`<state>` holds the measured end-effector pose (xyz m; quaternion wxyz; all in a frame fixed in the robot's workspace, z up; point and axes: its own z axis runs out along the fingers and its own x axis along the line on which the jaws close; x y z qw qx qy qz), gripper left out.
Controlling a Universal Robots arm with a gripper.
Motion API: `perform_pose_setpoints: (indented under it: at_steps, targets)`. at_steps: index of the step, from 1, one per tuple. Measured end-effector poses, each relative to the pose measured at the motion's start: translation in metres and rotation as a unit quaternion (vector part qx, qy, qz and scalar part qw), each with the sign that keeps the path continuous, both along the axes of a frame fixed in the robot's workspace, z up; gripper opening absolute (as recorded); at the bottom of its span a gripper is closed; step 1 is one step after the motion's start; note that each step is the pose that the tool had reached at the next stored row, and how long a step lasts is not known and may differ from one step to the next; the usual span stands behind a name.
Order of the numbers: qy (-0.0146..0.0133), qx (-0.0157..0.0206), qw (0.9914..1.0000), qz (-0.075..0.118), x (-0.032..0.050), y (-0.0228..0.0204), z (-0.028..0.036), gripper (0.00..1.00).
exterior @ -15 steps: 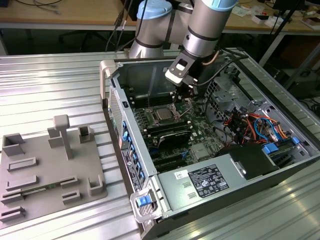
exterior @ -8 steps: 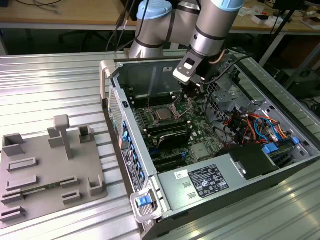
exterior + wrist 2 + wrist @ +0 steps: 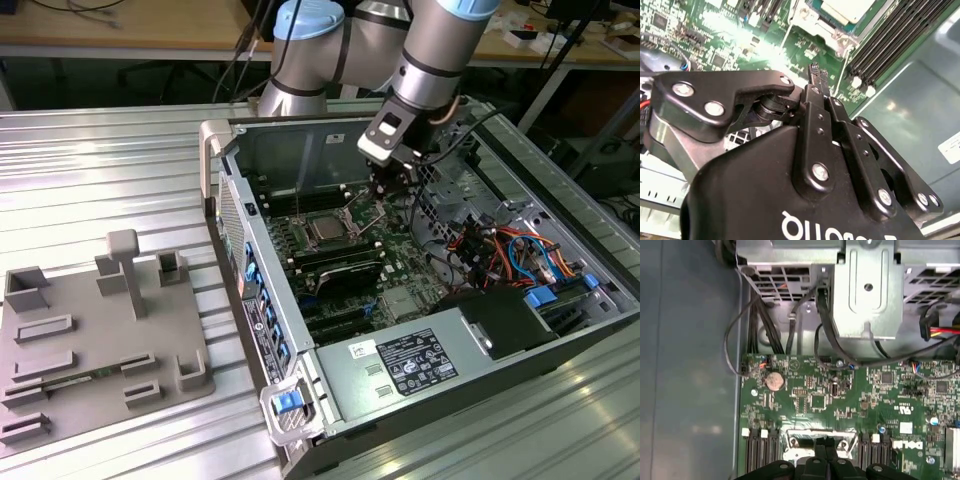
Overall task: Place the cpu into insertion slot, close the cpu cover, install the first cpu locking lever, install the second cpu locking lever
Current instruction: 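Close the cpu cover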
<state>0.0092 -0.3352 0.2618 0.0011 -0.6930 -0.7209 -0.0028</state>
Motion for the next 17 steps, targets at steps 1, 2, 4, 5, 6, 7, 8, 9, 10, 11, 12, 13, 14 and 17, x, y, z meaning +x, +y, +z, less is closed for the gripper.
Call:
perform_pose_setpoints:
  at_steps: [1,2,4,5,6,7,8,9,10,11,12,13,14,17]
  targets:
    - [0.0,0.0,1.0,0.0,0.0019,0.0002,0.0005,0.11]
    - [0.0,0.0001,1.0,0.0,0.0043,0.0005,0.0006,0.11]
    - [0.0,0.0,1.0,0.0,0.0118,0.0014,0.0007,0.11]
    - [0.0,0.0,1.0,0.0,0.0178,0.0025,0.0007,0.11]
    - [0.0,0.0,1.0,0.0,0.0214,0.0034,0.0007,0.11]
    - [0.0,-0.0001,1.0,0.0,0.0259,0.0045,0.0007,0.11]
    - [0.0,0.0,1.0,0.0,0.0295,0.0053,-0.0002,0.11]
    - [0.0,-0.0001,1.0,0.0,0.0315,0.0057,-0.0018,0.11]
    - [0.0,-0.0002,1.0,0.0,0.0329,0.0059,-0.0044,0.11]
    - [0.0,-0.0002,1.0,0.0,0.033,0.0059,-0.0062,0.11]
    - [0.0,-0.0002,1.0,0.0,0.033,0.006,-0.0083,0.11]
    - [0.0,-0.0002,1.0,0.0,0.0329,0.0059,-0.0102,0.11]
    - [0.0,-0.0003,1.0,0.0,0.0321,0.0059,-0.013,0.11]
    - [0.0,-0.0003,1.0,0.0,0.0198,0.0059,-0.0224,0.11]
